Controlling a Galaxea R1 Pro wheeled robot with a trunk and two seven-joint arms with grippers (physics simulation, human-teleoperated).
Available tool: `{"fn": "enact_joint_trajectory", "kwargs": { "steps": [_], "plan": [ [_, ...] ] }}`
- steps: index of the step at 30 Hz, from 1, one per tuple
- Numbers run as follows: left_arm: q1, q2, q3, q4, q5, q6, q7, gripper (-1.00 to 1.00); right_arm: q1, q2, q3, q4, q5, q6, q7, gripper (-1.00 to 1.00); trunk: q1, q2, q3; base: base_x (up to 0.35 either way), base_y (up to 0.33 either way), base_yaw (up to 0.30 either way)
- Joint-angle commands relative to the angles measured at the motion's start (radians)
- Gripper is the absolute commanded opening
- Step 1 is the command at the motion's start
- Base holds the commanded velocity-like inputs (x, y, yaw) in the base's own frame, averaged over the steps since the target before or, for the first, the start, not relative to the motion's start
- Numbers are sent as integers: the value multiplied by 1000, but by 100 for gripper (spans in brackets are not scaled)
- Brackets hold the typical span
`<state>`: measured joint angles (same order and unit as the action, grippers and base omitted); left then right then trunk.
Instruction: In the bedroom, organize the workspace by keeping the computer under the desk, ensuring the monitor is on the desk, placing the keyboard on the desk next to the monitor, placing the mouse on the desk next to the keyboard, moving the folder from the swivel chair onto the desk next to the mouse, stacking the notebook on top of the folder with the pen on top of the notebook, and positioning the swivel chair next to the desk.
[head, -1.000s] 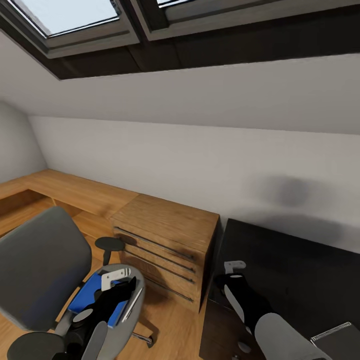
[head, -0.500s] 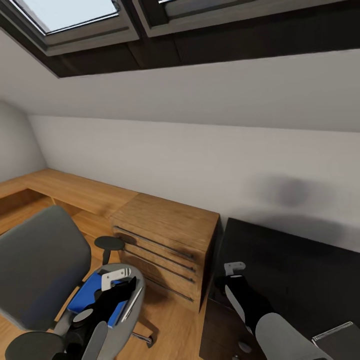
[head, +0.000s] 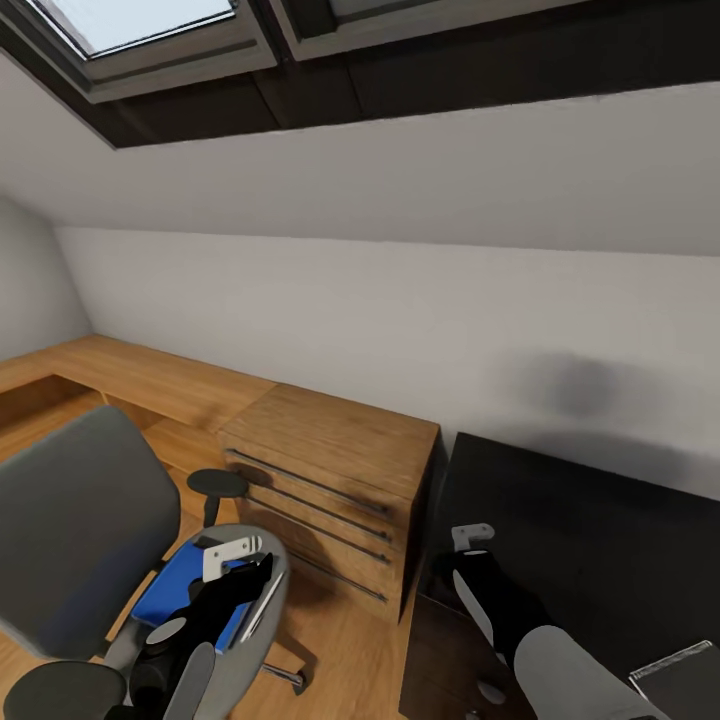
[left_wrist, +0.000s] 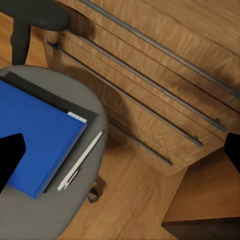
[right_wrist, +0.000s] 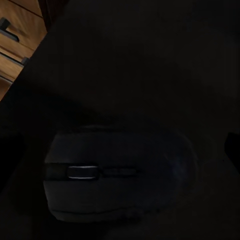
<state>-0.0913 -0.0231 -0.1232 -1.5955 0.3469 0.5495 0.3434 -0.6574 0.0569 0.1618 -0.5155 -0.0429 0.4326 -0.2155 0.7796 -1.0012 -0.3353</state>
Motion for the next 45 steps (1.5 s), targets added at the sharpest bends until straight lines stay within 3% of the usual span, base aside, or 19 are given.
{"fn": "enact_joint_trajectory", "kwargs": {
  "steps": [1,37,41,45],
  "plan": [
    [-1,0,-1,-1,11,3,9,100,-1,-1,6,-1,-5,6,-7,100,4,-8,-4,0,0,0],
    [-1,0,-1,-4,11,3,9,100,-1,-3,5,3,-5,8,-5,100,12,-22,-11,0,0,0],
    [-1,0,-1,-4,11,3,10,100,-1,-3,5,3,-5,8,-5,100,27,-50,-23,0,0,0],
    [-1,0,-1,-4,11,3,10,100,-1,-3,5,3,-5,8,-5,100,27,-50,-23,0,0,0]
  ]
}}
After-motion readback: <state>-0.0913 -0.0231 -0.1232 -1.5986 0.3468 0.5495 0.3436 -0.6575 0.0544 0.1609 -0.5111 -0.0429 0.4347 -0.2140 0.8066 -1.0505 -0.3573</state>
